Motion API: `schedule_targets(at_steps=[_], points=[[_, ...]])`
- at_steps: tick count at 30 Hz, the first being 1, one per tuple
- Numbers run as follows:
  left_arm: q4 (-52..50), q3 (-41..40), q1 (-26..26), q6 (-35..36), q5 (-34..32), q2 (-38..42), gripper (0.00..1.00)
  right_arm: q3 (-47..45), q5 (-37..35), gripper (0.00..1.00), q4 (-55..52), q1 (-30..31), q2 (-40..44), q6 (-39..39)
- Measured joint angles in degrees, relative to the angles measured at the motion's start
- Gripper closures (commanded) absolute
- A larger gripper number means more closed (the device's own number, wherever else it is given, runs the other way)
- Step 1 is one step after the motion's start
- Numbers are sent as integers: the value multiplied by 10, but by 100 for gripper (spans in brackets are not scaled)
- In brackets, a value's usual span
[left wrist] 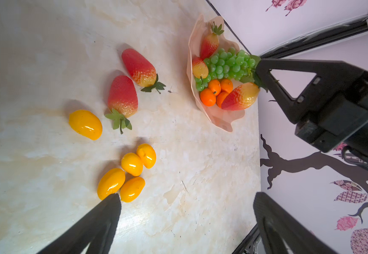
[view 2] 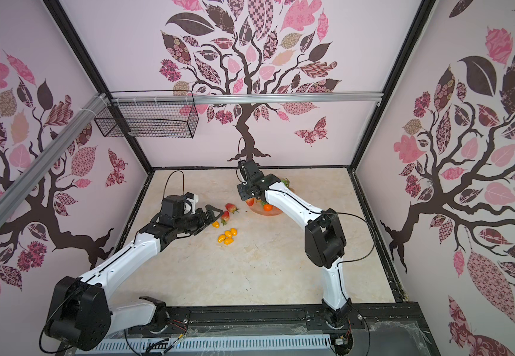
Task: Arrange fruit in a fruit bowl
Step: Place the fruit in the fruit bowl.
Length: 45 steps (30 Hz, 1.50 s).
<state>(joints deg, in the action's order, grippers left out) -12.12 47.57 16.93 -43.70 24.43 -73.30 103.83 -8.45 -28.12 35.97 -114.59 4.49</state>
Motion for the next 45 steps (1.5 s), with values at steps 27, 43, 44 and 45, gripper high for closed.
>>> schedule_targets(at_steps=[27, 43, 44, 45], points=[[70, 154, -14, -90, 54, -158, 2, -196, 178, 100, 439, -94, 2, -356], [109, 160, -39, -121, 78, -177, 2, -174, 181, 100, 450, -94, -66, -434], [108, 160, -39, -121, 78, -177, 2, -173, 180, 100, 450, -94, -71, -436], [108, 160, -39, -121, 78, -177, 2, -171, 179, 100, 451, -94, -74, -438]])
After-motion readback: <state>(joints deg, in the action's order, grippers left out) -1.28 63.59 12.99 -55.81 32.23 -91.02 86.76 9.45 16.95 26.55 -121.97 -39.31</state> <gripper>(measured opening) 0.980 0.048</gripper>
